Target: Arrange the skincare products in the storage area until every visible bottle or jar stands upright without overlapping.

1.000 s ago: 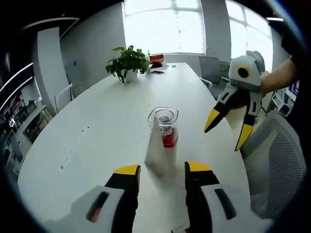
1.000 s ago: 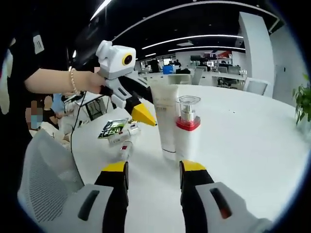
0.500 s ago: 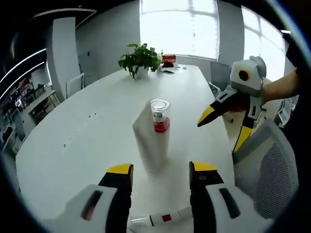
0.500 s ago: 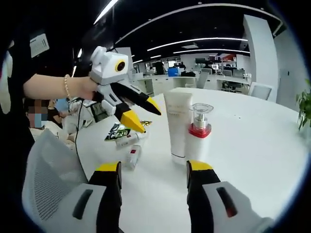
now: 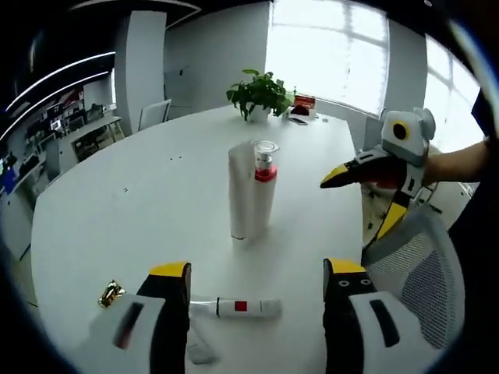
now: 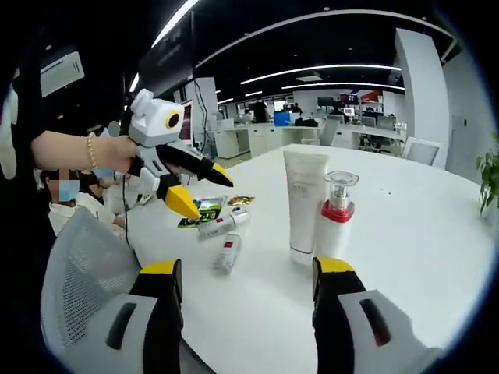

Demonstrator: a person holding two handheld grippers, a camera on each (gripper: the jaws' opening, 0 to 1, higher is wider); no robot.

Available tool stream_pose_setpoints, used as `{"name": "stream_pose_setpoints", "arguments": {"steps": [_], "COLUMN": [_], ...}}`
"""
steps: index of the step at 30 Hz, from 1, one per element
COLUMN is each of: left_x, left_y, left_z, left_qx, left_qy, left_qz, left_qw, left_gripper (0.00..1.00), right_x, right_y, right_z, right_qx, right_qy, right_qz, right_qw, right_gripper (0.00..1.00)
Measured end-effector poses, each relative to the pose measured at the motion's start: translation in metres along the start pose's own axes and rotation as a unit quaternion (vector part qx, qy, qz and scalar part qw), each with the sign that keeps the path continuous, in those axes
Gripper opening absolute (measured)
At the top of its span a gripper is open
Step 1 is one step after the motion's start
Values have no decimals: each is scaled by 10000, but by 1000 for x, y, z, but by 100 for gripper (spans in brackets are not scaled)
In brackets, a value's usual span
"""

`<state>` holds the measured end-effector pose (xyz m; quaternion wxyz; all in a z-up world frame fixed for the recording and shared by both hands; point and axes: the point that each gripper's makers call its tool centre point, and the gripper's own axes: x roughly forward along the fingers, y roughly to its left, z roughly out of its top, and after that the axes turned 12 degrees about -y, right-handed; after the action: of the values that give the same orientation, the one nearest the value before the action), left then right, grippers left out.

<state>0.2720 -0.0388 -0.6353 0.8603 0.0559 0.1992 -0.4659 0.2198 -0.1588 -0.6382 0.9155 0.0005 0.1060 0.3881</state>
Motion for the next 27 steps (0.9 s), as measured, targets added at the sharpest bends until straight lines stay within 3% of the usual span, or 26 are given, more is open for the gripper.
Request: {"name": "stream_pose_setpoints", "arguments": {"steps": [13, 21, 27], "left_x": [-50, -73, -87], "left_y": [-16, -16, -27], "left_z": [-30, -49, -59], "left_qx": [-522, -760, -816], "left_qy": [-84, -63, 5], "left_qz": [524, 859, 921], "left_qw": [9972, 9934, 9924], "left_gripper": [77, 85, 88], "right_x": [-1, -2, -1], "right_y": [25, 35, 36], "right_z": [-5, -10, -15], "right_qx": [54, 94, 42], "right_qy": [52, 113, 195], "right_qz": [128, 196, 209], "right_qw": [9999, 9997, 9996], "right_gripper": [74, 74, 74]}}
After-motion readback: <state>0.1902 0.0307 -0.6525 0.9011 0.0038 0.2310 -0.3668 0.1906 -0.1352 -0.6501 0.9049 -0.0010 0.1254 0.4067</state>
